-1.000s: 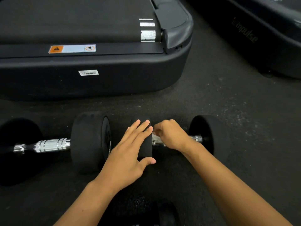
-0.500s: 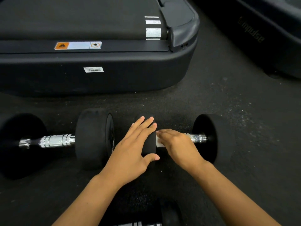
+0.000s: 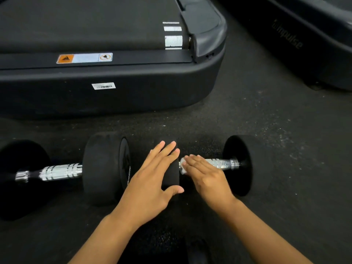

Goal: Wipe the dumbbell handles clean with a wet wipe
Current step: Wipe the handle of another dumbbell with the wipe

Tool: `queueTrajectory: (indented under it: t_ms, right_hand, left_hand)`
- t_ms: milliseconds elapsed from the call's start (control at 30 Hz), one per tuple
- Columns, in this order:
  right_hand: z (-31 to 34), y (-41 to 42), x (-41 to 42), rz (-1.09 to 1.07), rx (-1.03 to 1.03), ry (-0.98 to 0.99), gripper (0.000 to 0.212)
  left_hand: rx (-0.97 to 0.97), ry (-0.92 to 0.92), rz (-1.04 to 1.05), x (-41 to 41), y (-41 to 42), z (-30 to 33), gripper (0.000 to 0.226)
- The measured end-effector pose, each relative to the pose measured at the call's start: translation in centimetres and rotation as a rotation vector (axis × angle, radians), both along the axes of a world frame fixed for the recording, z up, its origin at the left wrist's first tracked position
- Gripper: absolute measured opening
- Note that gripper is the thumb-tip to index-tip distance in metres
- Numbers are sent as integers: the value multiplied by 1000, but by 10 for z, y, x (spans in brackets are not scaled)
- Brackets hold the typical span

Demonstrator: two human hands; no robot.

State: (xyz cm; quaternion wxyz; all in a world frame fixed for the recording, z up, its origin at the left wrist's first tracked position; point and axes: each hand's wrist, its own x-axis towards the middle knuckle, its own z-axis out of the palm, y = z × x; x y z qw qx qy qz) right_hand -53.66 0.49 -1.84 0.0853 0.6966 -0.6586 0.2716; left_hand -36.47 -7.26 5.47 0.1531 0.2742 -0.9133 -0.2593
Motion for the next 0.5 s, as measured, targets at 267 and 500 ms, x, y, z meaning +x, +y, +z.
queueTrajectory:
  t_ms: [267, 500]
  right_hand:
    - [-1, 3, 1, 5, -8, 59, 35]
    - [2, 5, -4, -26, 11, 43, 36]
  left_hand:
    - [-3, 24, 10, -1, 0, -2, 83]
    - [-27, -21, -1, 1, 1, -2, 85]
